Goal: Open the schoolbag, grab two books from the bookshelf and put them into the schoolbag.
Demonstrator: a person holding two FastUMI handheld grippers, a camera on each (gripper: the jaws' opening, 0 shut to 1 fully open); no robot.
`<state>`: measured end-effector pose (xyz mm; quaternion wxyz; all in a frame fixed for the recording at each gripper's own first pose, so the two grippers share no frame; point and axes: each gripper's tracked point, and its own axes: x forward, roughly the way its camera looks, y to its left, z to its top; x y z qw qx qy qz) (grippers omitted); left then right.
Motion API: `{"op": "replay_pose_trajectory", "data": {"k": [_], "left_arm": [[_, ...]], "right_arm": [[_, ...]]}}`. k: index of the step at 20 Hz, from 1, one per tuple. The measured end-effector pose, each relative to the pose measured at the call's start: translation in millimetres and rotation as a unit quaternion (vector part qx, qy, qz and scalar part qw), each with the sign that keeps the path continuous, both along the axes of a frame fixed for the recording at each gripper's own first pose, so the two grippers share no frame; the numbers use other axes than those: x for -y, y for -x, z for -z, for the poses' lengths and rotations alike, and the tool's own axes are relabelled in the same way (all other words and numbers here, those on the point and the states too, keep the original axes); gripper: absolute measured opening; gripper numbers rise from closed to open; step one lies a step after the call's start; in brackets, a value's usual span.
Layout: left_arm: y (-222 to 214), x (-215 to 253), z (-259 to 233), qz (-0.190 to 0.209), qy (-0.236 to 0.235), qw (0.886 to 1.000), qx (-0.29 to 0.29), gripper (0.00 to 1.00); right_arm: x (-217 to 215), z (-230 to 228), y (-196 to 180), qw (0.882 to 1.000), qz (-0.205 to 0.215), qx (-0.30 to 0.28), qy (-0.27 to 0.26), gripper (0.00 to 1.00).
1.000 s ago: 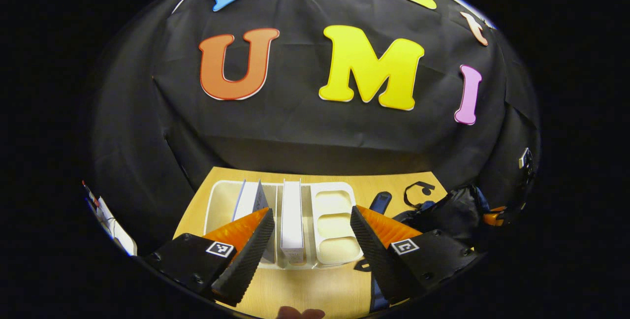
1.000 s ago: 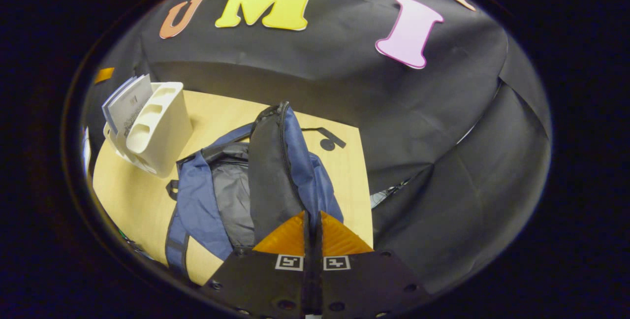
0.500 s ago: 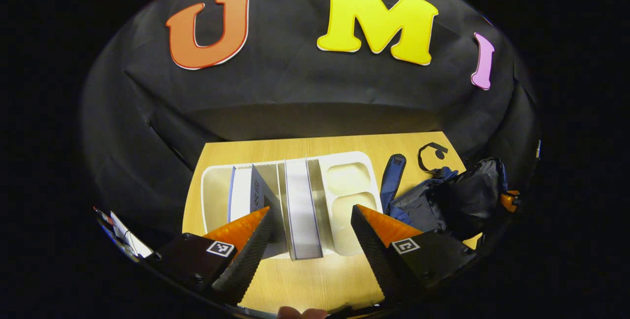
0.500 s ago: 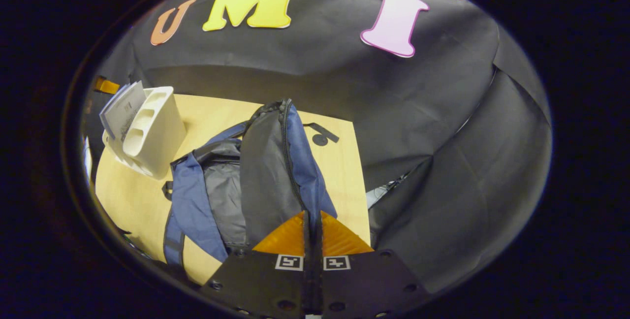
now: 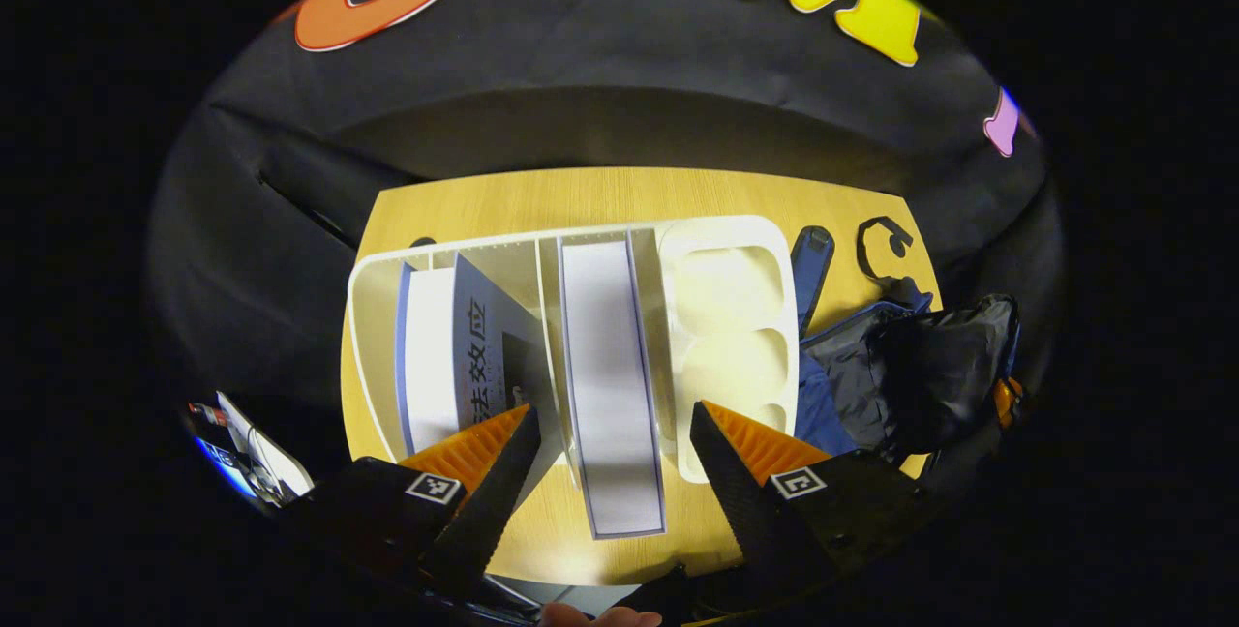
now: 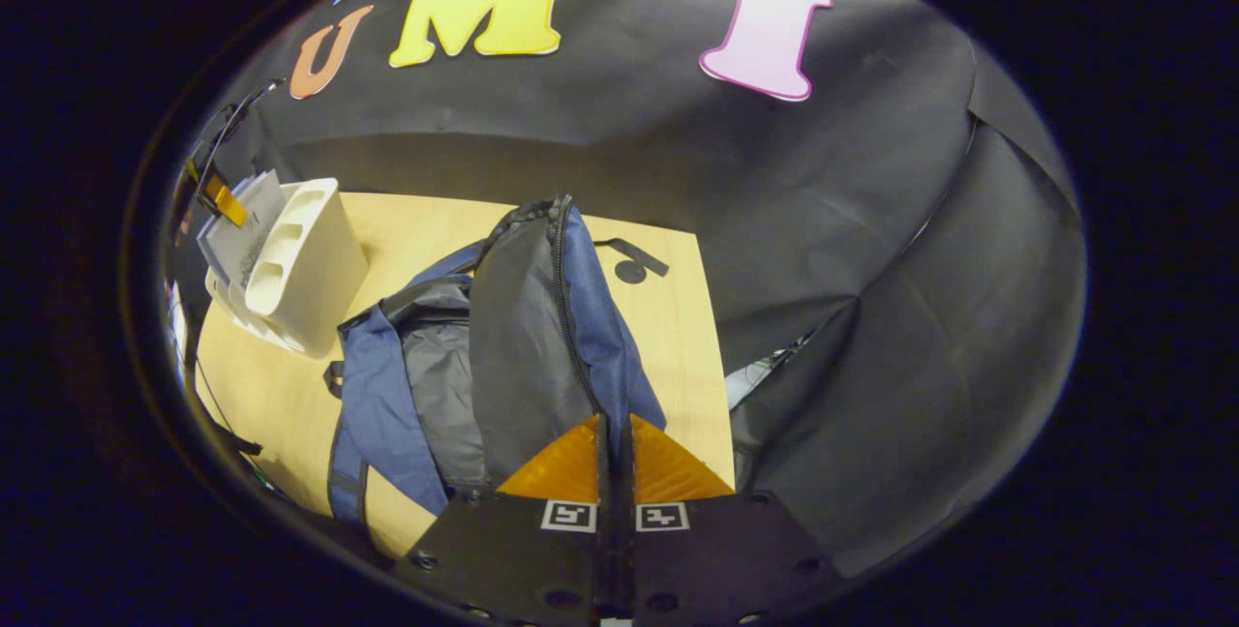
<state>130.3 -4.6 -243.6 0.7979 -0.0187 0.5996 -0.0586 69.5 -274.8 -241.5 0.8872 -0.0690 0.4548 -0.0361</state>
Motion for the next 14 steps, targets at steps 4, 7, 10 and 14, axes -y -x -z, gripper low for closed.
{"op": "replay_pose_trajectory", "data": {"k": [4,7,10,14], "left_arm": [[3.4,-0.1,11.7,0.001,-0.011,0.999,-0.035,0.94],[1.8,-6.6,14.6,0.002,-0.025,0.999,-0.044,0.77],[5.1,-6.8,19.0,-0.002,-0.031,0.998,-0.058,0.67],[8.5,-5.6,20.6,0.000,-0.033,0.997,-0.071,0.52]], "right_arm": [[2.6,4.9,-2.0,1.000,0.003,-0.003,-0.004,0.00],[2.5,5.3,-3.4,1.000,0.001,-0.003,-0.004,0.00],[3.4,6.4,-4.2,1.000,0.002,-0.004,-0.006,0.00],[1.9,6.0,-5.2,1.000,-0.001,-0.003,-0.005,0.00]]}}
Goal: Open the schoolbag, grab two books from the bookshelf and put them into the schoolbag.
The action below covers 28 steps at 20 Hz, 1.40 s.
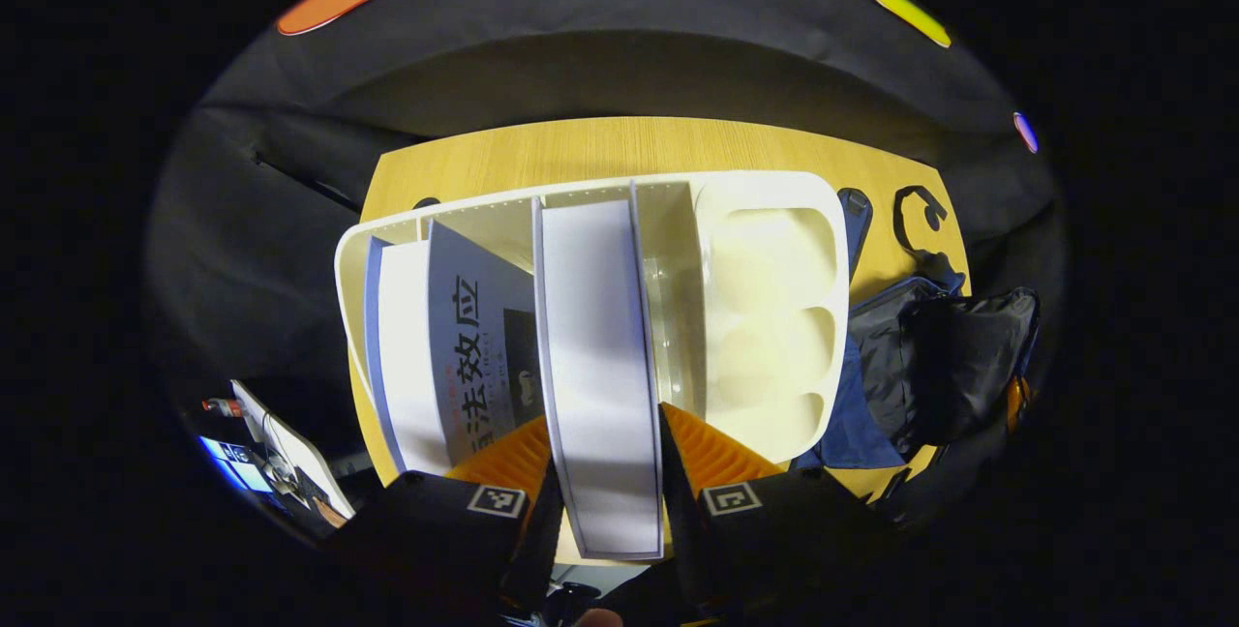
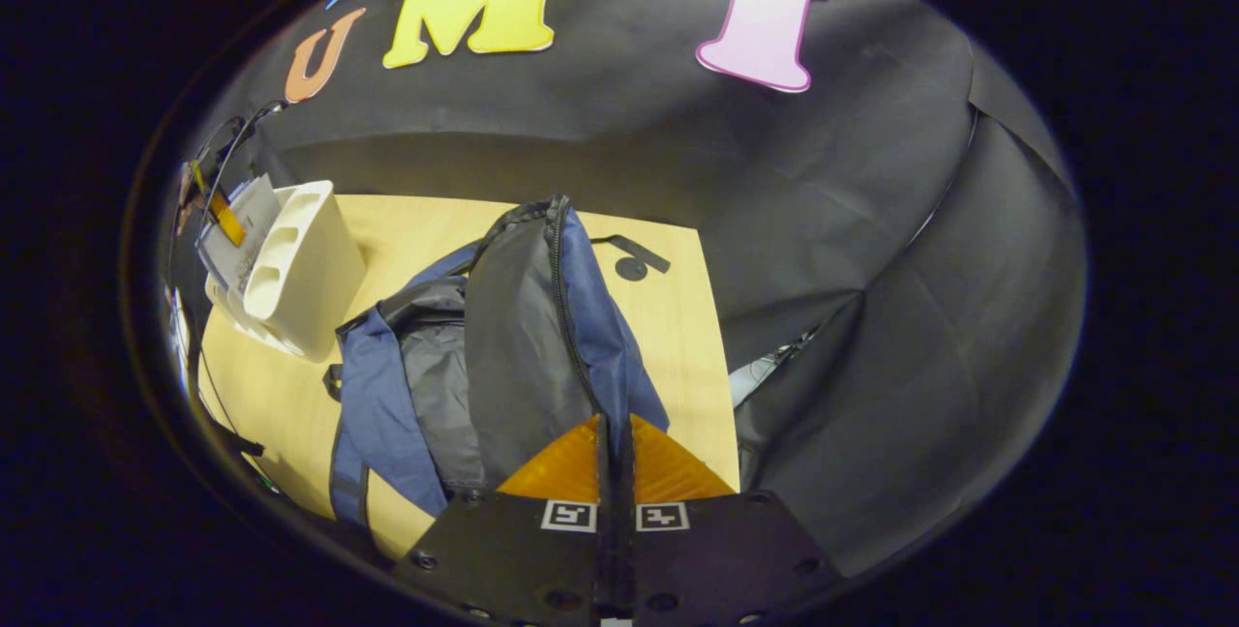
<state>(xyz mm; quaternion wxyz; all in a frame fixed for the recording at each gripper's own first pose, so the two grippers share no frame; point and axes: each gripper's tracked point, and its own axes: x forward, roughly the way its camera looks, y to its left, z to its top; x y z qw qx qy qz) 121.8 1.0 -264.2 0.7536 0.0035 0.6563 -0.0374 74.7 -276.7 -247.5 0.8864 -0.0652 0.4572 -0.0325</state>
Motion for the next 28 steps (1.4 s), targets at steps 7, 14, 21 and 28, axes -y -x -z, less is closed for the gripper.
{"op": "replay_pose_trajectory", "data": {"k": [7,14,21,28], "left_arm": [[12.8,-3.1,-15.4,-0.009,0.011,1.000,-0.011,0.43],[50.4,-27.0,-86.0,-0.014,0.037,0.999,0.016,0.41],[72.4,-42.2,-179.1,0.001,0.076,0.993,0.088,0.41],[83.2,55.7,-209.3,0.020,0.241,0.963,0.117,0.45]], "right_arm": [[-3.5,-1.8,-0.4,1.000,-0.003,0.003,-0.003,0.00],[-9.0,-3.8,-1.7,1.000,-0.010,0.006,-0.005,0.00],[-16.4,-9.3,-0.5,1.000,-0.018,0.009,0.000,0.00],[-20.4,-12.8,2.9,1.000,-0.017,0.011,0.002,0.00]]}}
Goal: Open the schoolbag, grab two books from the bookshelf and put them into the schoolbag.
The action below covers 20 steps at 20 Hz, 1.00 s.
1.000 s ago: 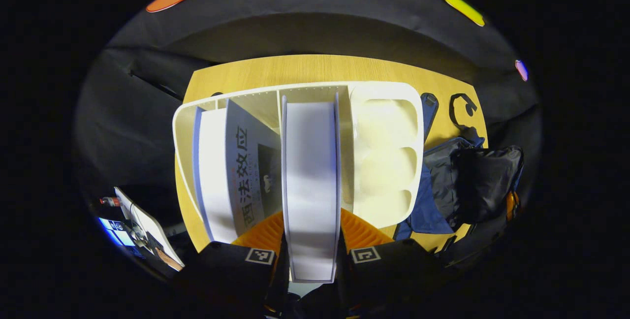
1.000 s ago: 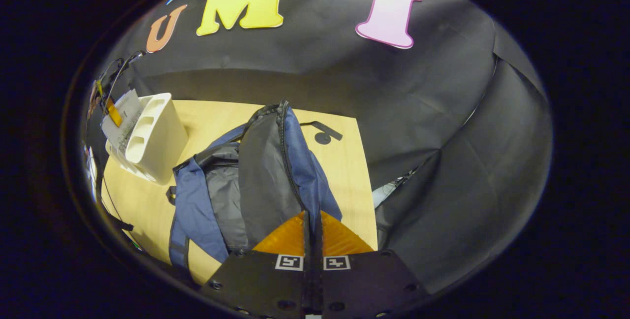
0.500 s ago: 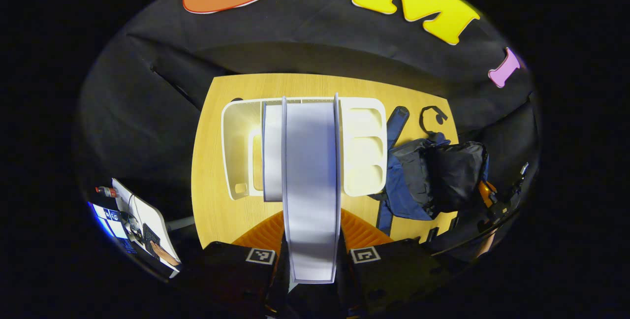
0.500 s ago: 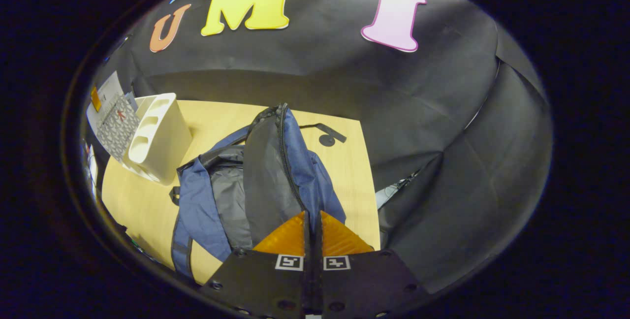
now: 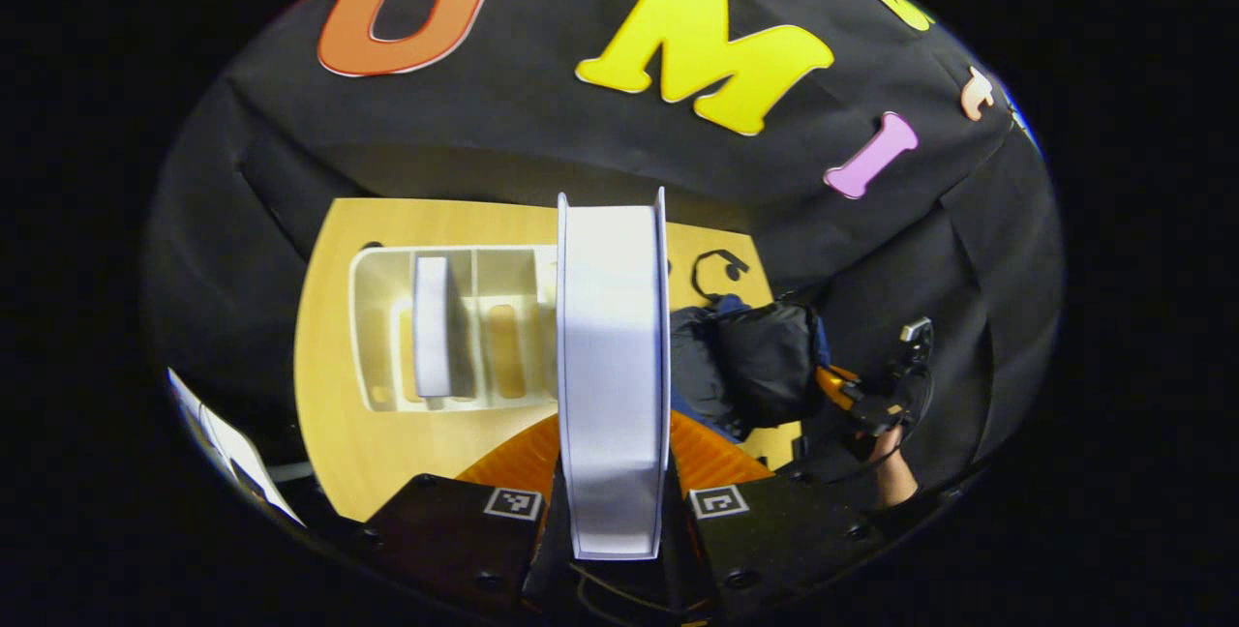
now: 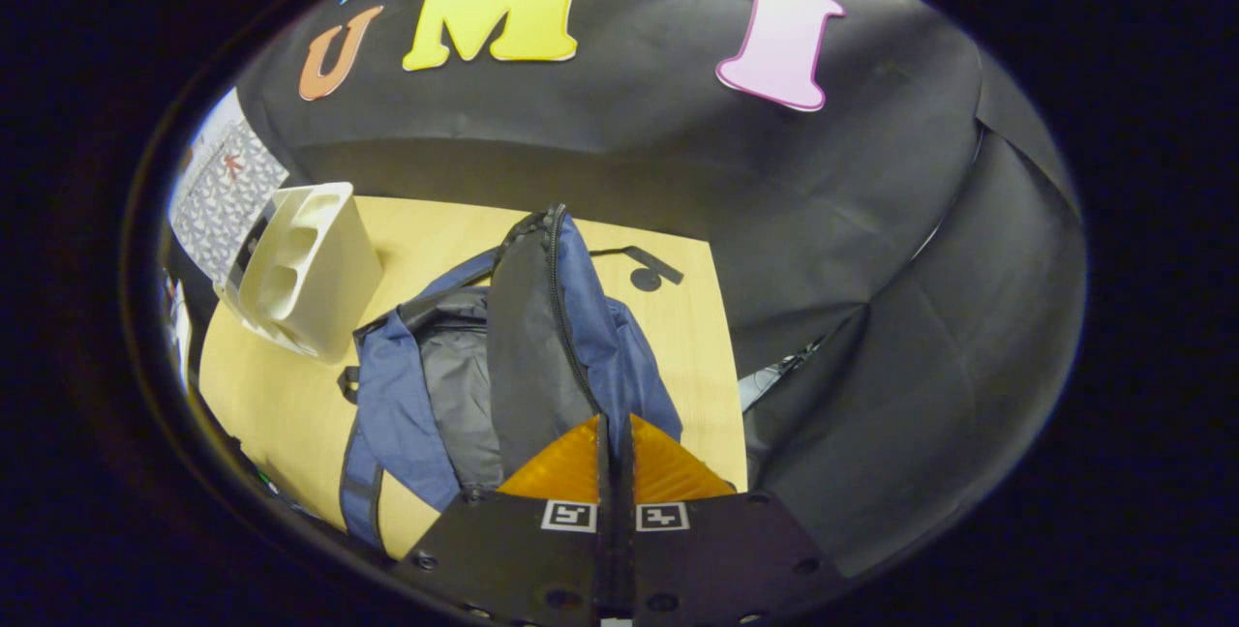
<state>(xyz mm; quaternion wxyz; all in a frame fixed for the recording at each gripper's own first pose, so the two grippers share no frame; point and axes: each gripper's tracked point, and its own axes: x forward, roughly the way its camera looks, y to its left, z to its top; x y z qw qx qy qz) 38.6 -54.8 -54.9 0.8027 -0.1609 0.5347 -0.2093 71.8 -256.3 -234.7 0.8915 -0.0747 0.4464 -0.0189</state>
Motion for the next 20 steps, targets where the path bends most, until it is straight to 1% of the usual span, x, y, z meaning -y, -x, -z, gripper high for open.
{"op": "replay_pose_trajectory", "data": {"k": [1,5,7,11,14,16,18,20], "left_arm": [[1.6,13.3,4.5,0.005,0.018,1.000,-0.006,0.41],[6.1,63.8,25.7,0.024,0.067,0.997,-0.018,0.41],[6.3,93.4,39.0,0.024,0.093,0.995,-0.018,0.42],[10.8,153.9,78.8,-0.016,0.124,0.992,-0.025,0.41],[16.3,187.8,117.8,-0.035,0.122,0.991,-0.028,0.42],[20.6,212.2,136.6,-0.048,0.136,0.989,-0.041,0.41],[26.1,228.9,156.7,-0.060,0.143,0.987,-0.052,0.42],[26.8,242.1,168.9,-0.073,0.159,0.983,-0.062,0.41]], "right_arm": [[-0.5,-1.0,0.5,1.000,-0.001,0.000,0.000,0.00],[0.8,-6.1,0.5,1.000,0.000,0.005,-0.003,0.00],[1.4,-7.7,0.7,1.000,0.002,0.006,-0.006,0.00],[3.1,-8.1,1.7,1.000,0.008,0.004,-0.008,0.00],[2.8,-8.3,1.1,1.000,0.006,0.002,-0.007,0.00],[3.7,-8.0,0.3,1.000,0.005,0.002,-0.005,0.00],[5.0,-6.6,0.6,1.000,0.007,0.001,-0.006,0.00],[7.6,-6.4,-1.7,1.000,0.009,0.001,-0.006,0.00]]}}
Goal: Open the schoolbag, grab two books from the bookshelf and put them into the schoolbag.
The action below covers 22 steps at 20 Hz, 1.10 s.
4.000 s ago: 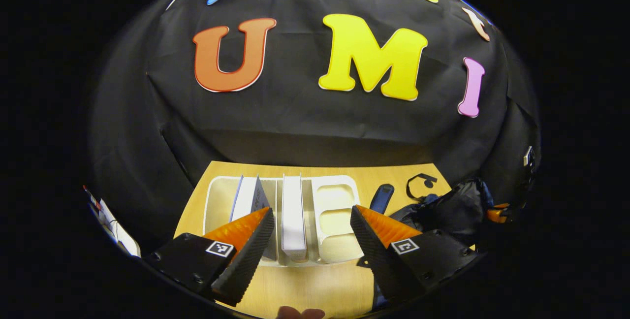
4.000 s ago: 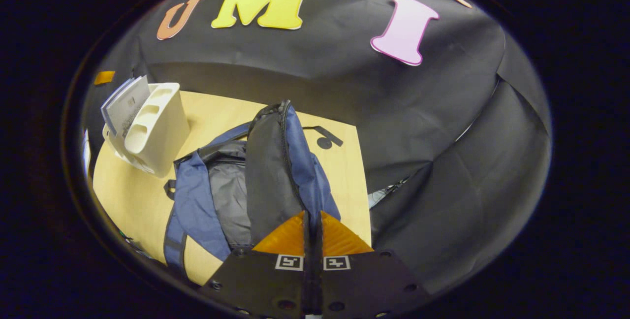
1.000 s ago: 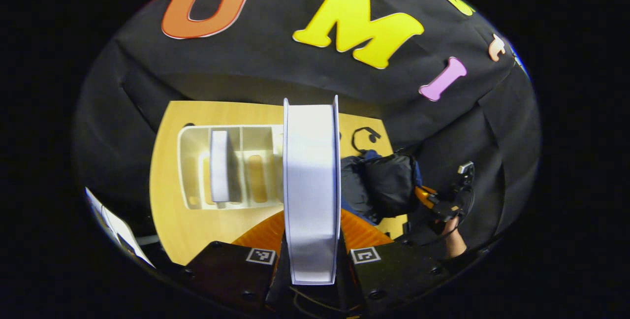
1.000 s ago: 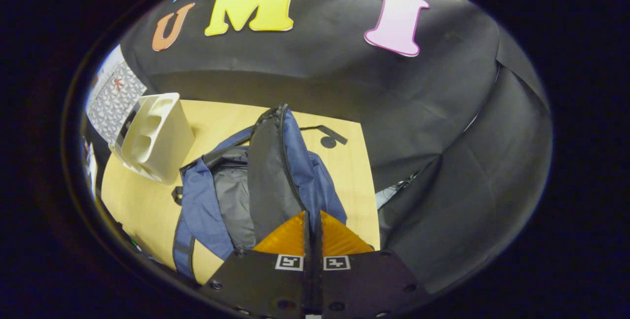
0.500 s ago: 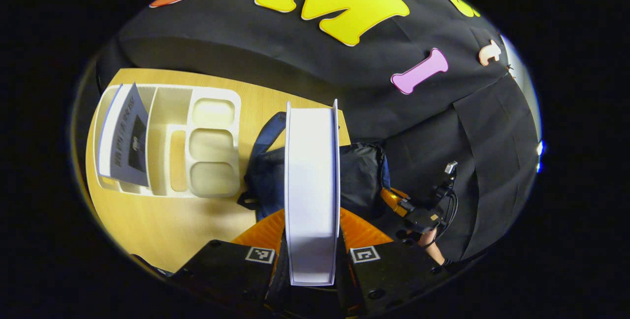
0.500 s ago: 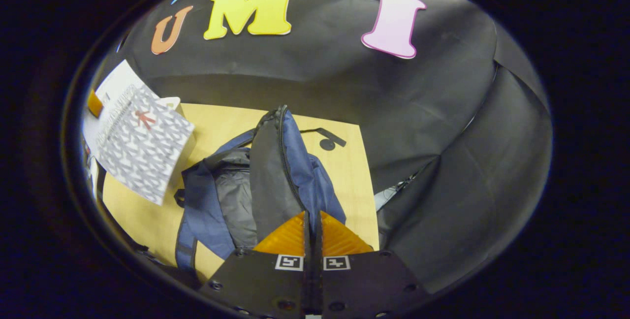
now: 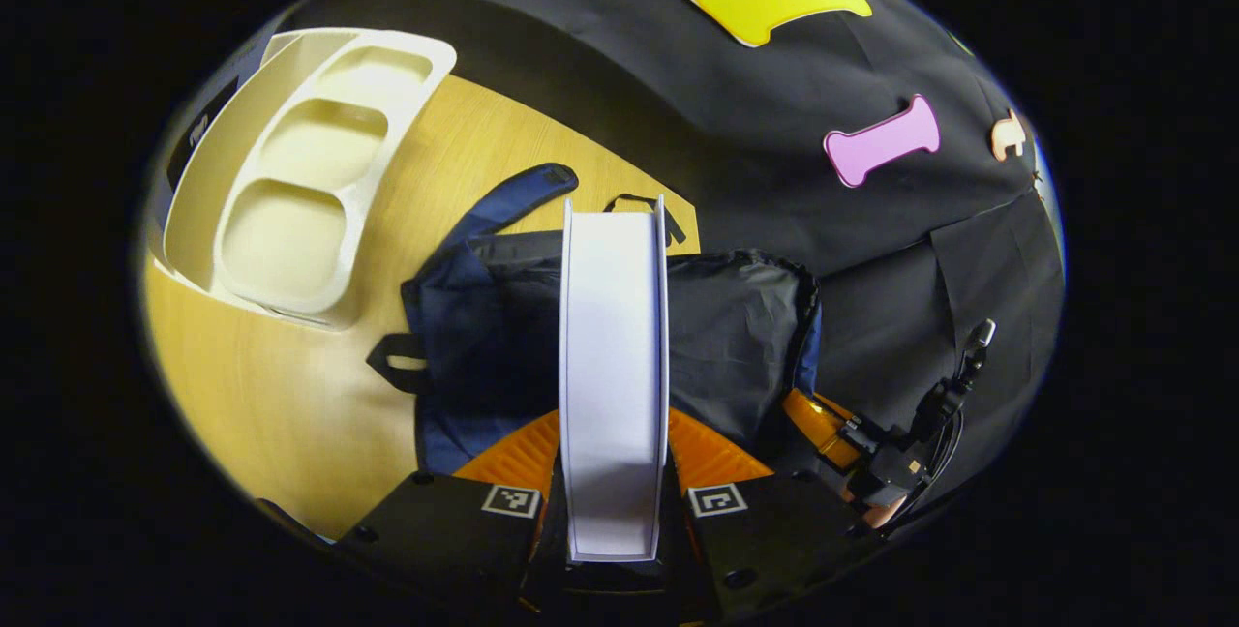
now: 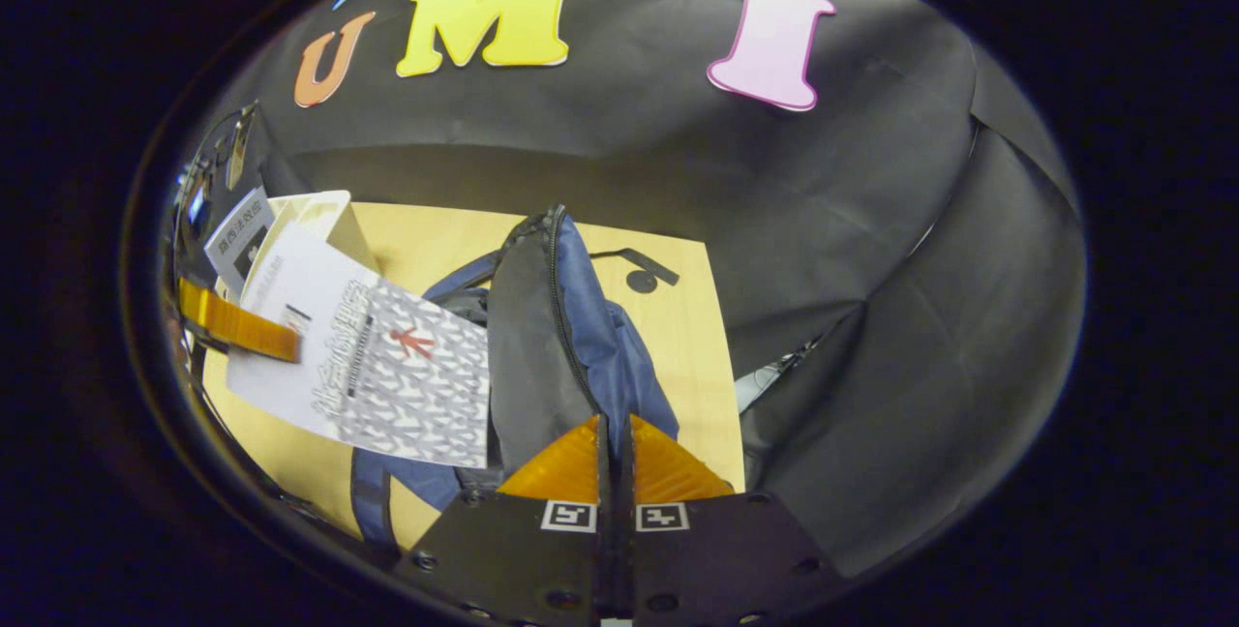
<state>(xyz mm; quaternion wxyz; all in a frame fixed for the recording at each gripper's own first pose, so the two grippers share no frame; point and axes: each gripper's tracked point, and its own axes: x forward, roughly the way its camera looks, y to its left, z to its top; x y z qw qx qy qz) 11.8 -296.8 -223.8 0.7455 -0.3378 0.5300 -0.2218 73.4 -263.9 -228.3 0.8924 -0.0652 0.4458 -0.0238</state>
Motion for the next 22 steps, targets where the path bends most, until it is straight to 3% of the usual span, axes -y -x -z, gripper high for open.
{"op": "replay_pose_trajectory", "data": {"k": [3,4,6,16,22], "left_arm": [[0.4,19.9,15.4,-0.015,0.031,0.999,-0.016,0.42],[-0.3,25.3,21.8,-0.015,0.039,0.999,-0.015,0.46],[1.5,35.1,33.7,-0.012,0.053,0.998,-0.008,0.41],[-9.0,88.4,78.9,-0.030,0.145,0.989,-0.020,0.40],[-15.4,109.3,96.7,-0.036,0.172,0.984,-0.022,0.41]], "right_arm": [[6.8,-0.4,-2.2,1.000,-0.003,0.000,0.003,0.00],[8.8,-2.4,-3.1,1.000,-0.002,0.001,0.002,0.00],[11.3,-2.4,-5.2,1.000,0.001,0.001,0.000,0.00],[17.8,-11.6,-17.3,1.000,-0.007,0.007,0.010,0.00],[16.0,-15.1,-21.8,1.000,-0.008,0.012,0.013,0.00]]}}
